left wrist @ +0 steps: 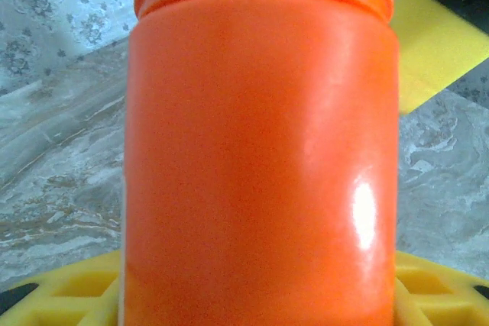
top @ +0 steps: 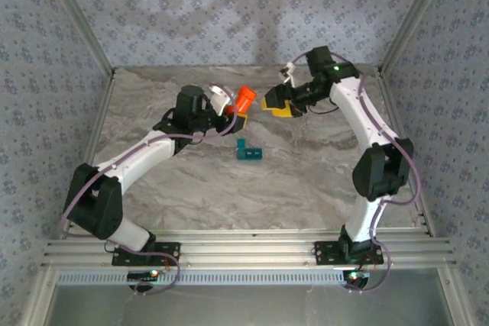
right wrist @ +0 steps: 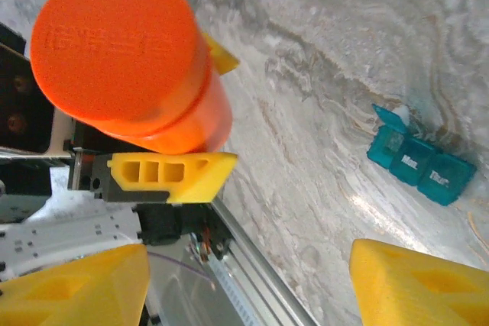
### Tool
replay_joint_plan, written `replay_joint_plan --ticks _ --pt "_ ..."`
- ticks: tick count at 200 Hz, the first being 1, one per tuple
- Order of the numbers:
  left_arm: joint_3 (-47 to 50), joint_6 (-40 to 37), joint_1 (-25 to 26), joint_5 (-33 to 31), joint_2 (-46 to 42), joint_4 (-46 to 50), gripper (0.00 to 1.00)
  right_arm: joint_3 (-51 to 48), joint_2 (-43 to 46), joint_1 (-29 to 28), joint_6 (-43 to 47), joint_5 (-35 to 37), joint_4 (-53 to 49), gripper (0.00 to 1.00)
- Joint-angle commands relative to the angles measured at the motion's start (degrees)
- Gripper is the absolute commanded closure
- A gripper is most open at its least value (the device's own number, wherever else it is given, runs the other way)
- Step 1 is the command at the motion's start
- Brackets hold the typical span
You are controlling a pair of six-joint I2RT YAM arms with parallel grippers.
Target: Sort the pills into containers
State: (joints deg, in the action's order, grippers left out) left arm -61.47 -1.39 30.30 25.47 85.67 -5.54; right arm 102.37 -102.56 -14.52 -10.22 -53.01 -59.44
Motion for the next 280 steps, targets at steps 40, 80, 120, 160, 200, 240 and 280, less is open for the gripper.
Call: replay_joint_plan --ticks 40,80,120,160,200,240,280 --pt "-2.77 0.51 -0.25 -0.67 -2.70 2.90 1.00 -16.01 11.64 5.39 -25.40 4.95 27.21 0.28" --pt "-3.80 -3.45 -0.25 2.92 -1.63 4.76 1.00 -16.47 13.30 5.34 -31.83 12.71 29.72 0.27" --pt "-5.34 -5.71 -0.16 5.39 -0.17 6.01 1.00 -14.80 12.68 4.17 -34.91 15.45 31.16 0.24" --pt "-9.36 -7.31 -0.16 7.23 2.87 10.56 1.00 -11.39 9.79 1.25 -35.79 16.26 31.10 0.22" --pt "-10.25 -6.87 -0.17 6.94 3.97 10.80 1.00 -8.64 6.99 -2.57 -36.28 17.32 30.90 0.20" --pt "-10.31 -6.53 -0.20 6.95 4.33 10.64 1.00 -7.56 5.23 -4.30 -36.74 17.17 31.67 0.20" --pt "-10.86 -6.98 -0.17 7.01 4.80 10.90 1.00 -5.75 3.21 -6.04 -36.83 16.63 31.82 0.20"
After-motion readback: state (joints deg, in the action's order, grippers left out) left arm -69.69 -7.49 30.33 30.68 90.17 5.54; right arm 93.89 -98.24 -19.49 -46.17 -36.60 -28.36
